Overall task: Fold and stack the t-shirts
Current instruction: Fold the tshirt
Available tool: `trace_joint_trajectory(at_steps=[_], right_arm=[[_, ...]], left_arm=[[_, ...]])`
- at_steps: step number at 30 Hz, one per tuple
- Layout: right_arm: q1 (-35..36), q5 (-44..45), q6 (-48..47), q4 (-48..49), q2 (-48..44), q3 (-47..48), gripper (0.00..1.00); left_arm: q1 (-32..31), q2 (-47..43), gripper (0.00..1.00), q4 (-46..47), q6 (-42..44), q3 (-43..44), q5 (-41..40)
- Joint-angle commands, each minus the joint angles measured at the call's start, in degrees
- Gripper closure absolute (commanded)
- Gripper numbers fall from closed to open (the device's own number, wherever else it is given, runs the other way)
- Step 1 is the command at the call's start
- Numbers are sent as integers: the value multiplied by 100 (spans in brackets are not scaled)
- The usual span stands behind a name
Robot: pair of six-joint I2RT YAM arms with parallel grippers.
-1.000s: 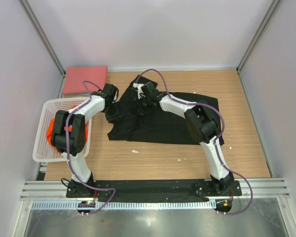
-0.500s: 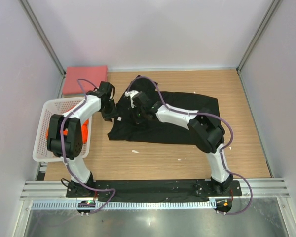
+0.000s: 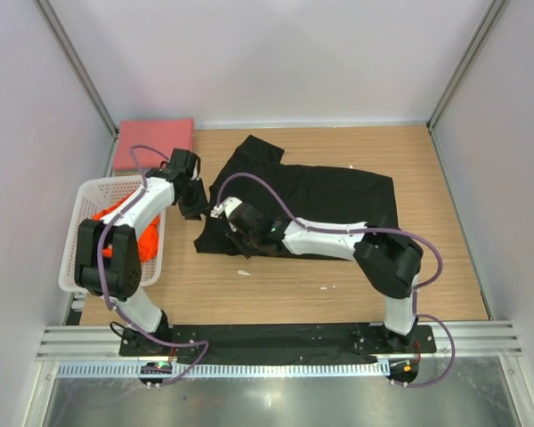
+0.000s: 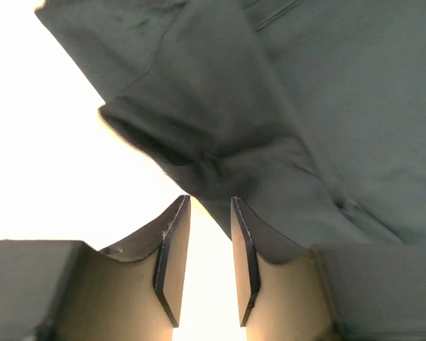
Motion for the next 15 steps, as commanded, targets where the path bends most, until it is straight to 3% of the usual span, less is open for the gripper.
trace_joint_trajectory(at_steps=[1, 7, 15], right_arm=[[-86, 112, -114, 266, -740, -45, 64], [-508, -670, -166, 573, -689, -142, 58], [-1087, -1515, -826, -103, 164, 727, 52]], left_arm=[[27, -339, 67, 225, 44, -177, 645], [27, -462, 68, 358, 26, -581, 883], [19, -594, 68, 603, -26, -1020, 1481]])
